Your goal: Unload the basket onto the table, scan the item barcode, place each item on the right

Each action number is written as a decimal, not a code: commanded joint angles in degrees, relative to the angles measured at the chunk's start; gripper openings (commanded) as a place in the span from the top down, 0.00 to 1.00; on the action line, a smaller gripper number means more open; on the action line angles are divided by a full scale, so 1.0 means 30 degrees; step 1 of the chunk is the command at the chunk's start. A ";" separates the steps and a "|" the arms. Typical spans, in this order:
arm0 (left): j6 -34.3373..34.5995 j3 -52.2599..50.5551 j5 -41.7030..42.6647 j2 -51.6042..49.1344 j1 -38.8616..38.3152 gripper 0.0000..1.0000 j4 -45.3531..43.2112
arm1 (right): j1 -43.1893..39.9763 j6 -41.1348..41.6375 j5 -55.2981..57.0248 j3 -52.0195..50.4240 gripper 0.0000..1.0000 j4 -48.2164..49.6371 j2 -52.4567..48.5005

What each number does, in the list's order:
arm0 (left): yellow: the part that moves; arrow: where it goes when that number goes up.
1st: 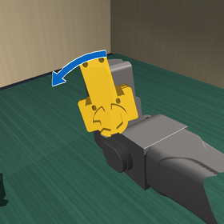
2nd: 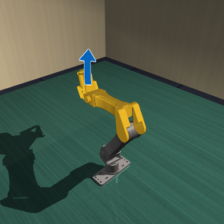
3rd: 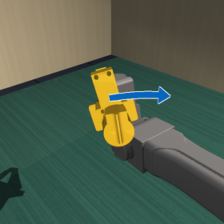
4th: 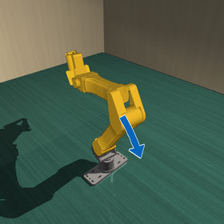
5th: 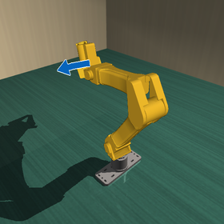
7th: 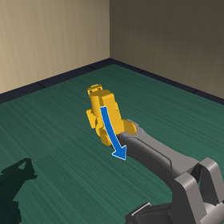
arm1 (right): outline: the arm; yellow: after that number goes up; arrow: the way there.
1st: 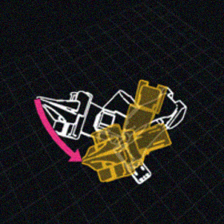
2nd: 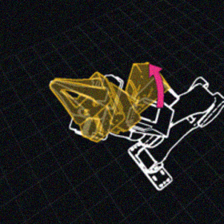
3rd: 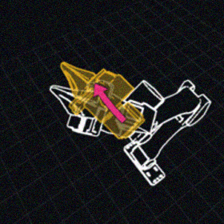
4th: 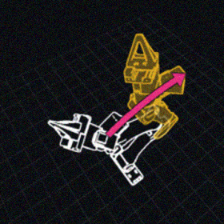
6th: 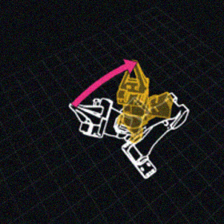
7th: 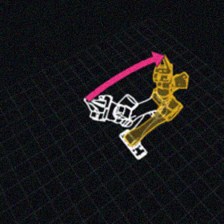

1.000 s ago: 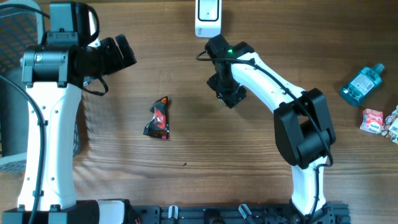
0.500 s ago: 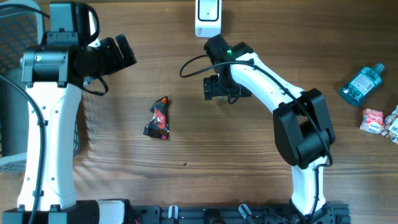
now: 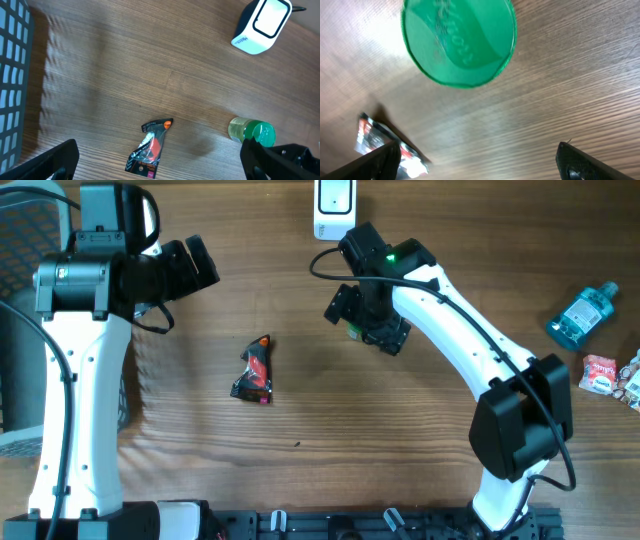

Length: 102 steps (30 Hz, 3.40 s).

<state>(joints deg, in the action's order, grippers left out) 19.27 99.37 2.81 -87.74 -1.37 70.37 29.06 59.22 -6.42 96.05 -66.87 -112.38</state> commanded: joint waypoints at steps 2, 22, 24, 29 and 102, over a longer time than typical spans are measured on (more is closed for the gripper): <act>0.0233 -0.0051 -0.0328 -0.0117 0.0109 0.00 0.0007 | 0.0073 0.3045 0.2601 0.0306 0.00 0.0393 -0.0015; 0.0233 -0.0051 -0.0335 -0.0117 0.0109 0.00 0.0066 | -0.1158 0.3730 0.2113 0.0306 0.00 0.3053 -0.2871; 0.0233 -0.0051 -0.0335 -0.0117 0.0109 0.00 0.0066 | -0.1158 0.3738 0.1945 0.0306 0.00 0.3191 -0.3082; 0.0233 -0.0051 -0.0335 -0.0117 0.0109 0.00 0.0066 | -0.1137 0.3293 0.0699 0.0299 0.00 0.3228 -0.3985; 0.0240 -0.0051 -0.0328 -0.0117 0.0109 0.00 0.0066 | -0.2674 -0.2033 0.2565 -0.0627 0.13 0.1851 -0.4233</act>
<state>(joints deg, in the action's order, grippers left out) 19.27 99.37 2.81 -87.77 -1.37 70.57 20.64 51.59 -0.54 95.79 -61.65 -123.83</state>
